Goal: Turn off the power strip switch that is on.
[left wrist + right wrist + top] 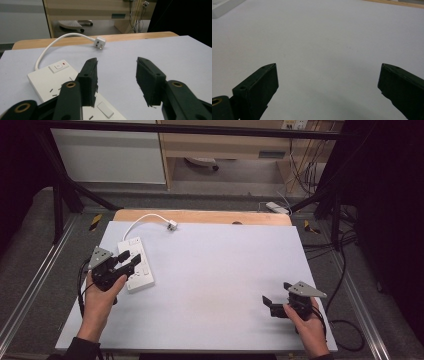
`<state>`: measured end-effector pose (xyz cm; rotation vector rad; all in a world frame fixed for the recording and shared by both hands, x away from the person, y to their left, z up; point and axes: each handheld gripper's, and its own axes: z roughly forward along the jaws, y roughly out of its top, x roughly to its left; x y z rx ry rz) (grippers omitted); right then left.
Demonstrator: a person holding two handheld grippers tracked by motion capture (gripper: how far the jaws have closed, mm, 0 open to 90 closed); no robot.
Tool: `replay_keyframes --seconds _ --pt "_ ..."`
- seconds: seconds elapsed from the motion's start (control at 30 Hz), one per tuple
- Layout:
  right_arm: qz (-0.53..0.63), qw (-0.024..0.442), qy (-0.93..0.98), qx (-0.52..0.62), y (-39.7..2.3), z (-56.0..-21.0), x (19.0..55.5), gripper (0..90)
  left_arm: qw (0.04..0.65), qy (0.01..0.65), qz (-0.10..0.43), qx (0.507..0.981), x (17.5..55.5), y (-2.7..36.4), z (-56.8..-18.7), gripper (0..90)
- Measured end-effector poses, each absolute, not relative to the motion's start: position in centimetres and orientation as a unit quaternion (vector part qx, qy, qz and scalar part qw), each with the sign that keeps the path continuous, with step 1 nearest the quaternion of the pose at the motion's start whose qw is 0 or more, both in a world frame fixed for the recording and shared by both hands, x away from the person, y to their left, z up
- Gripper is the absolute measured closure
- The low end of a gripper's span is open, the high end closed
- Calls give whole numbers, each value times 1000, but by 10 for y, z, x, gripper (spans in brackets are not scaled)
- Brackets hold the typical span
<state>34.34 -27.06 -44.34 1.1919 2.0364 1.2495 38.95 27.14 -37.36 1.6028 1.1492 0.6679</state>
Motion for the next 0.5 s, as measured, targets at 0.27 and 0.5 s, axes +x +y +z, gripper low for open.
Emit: replay_keyframes --seconds 0.27,0.5 --pt "454 233 742 435 -270 -443 343 35 499 479 275 668 392 269 -382 644" --pt "454 235 741 435 -271 -443 343 34 495 482 269 671 393 270 -387 705"
